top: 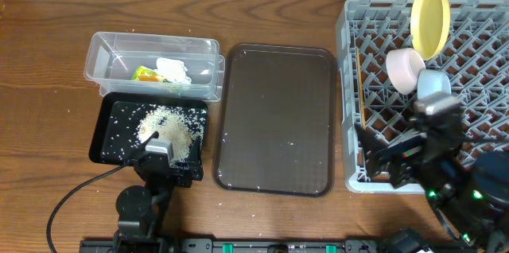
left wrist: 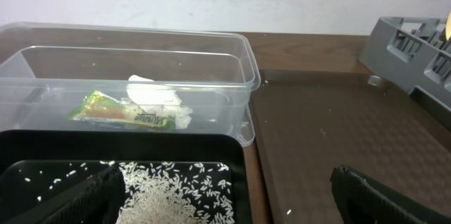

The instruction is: Sort waste into correct bins and load items into the dishwasher rack

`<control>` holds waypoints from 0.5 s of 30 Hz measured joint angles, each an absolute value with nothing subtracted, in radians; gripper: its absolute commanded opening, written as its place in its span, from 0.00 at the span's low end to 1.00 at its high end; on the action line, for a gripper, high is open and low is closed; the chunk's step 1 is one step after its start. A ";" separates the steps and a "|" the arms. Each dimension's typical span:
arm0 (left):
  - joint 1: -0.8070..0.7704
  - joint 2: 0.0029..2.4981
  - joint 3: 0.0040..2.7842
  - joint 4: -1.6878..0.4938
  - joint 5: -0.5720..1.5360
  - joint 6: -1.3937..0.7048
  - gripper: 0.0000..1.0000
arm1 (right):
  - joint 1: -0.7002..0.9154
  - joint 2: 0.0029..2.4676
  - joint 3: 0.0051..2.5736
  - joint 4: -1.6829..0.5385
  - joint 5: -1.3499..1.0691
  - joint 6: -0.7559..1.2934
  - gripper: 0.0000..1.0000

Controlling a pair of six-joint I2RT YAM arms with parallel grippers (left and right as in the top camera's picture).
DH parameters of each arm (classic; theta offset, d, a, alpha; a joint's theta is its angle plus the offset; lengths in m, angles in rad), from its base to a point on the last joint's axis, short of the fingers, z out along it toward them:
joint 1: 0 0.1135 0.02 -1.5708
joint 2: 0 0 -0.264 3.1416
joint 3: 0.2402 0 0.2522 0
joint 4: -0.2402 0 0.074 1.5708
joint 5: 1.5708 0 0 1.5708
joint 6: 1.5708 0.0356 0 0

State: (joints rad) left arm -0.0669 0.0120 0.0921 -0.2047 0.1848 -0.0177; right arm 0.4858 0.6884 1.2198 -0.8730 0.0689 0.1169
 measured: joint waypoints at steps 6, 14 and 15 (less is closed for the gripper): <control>-0.067 0.012 0.092 -0.205 0.185 -0.018 0.96 | 0.267 0.536 0.982 -0.677 0.012 0.105 0.99; -0.067 0.012 0.092 -0.205 0.185 -0.018 0.96 | 0.101 0.279 0.597 -0.550 -0.046 0.122 0.99; -0.067 0.012 0.092 -0.204 0.185 -0.018 0.96 | 0.090 0.253 0.569 -0.538 -0.051 0.127 0.99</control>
State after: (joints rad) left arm -0.0669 0.0120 0.0921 -0.2043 0.1848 -0.0177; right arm 0.0898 0.2527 0.5686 -0.5381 -0.0505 0.1268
